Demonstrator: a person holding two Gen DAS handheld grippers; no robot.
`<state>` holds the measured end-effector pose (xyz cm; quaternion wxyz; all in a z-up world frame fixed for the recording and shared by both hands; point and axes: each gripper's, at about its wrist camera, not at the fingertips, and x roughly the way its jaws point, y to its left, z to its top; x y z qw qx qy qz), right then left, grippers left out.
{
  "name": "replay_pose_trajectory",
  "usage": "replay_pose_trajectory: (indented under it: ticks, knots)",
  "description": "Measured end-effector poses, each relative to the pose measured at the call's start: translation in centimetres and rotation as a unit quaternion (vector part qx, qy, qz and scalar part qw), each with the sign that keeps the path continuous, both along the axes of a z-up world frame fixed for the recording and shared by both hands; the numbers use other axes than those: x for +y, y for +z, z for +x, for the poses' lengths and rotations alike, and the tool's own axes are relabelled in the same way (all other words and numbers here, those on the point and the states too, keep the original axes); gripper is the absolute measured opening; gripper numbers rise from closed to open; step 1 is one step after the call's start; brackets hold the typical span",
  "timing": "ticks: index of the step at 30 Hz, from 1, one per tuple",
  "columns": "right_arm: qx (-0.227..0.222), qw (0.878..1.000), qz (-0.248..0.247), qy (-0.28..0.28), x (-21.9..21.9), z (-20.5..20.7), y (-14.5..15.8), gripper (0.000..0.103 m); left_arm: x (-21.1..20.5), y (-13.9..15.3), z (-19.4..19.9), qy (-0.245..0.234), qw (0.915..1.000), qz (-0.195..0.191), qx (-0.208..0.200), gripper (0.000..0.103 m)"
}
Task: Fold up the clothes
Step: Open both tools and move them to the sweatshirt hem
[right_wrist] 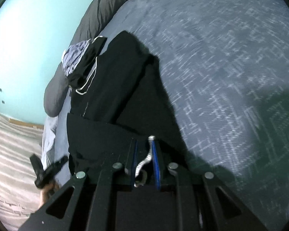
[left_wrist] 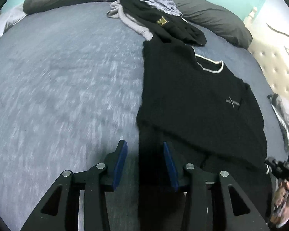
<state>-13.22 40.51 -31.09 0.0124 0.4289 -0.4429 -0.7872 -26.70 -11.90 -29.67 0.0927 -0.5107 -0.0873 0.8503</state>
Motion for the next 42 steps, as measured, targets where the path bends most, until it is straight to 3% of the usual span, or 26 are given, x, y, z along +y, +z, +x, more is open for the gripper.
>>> replay_pose_trajectory:
  ticks: [2,4,7,10,18,22,32,42]
  knots:
    - [0.000,1.000,-0.003,0.001,-0.1,0.0,0.6,0.017,-0.4,0.4,1.6,0.000,0.9999,0.004,-0.010,0.050]
    - [-0.002,1.000,-0.006,0.010,-0.6,0.1,1.3,0.026,-0.6,0.8,3.5,-0.006,0.9997,0.011,-0.022,0.052]
    - [-0.011,0.999,0.007,0.033,-1.2,0.9,2.5,0.028,-0.8,1.3,6.5,-0.015,0.9988,0.022,-0.041,0.061]
    - [-0.031,0.998,0.009,0.050,-1.1,1.9,3.4,0.030,-1.1,1.7,9.2,-0.019,0.9976,0.033,-0.058,0.061]
    - [-0.100,0.984,0.059,0.135,-1.7,6.7,5.6,0.034,-0.7,2.6,15.1,-0.053,0.9946,0.017,-0.087,0.061]
    - [-0.123,0.979,0.068,0.150,-1.9,9.7,5.7,0.035,-0.4,2.9,18.1,-0.070,0.9928,0.013,-0.097,0.061]
    - [-0.144,0.975,0.055,0.160,-4.0,14.6,4.6,0.036,-0.6,2.3,22.1,-0.079,0.9873,0.032,-0.134,0.061]
    - [-0.156,0.971,0.069,0.167,-5.0,15.7,3.8,0.036,-0.7,0.1,24.0,-0.077,0.9839,0.046,-0.154,0.061]
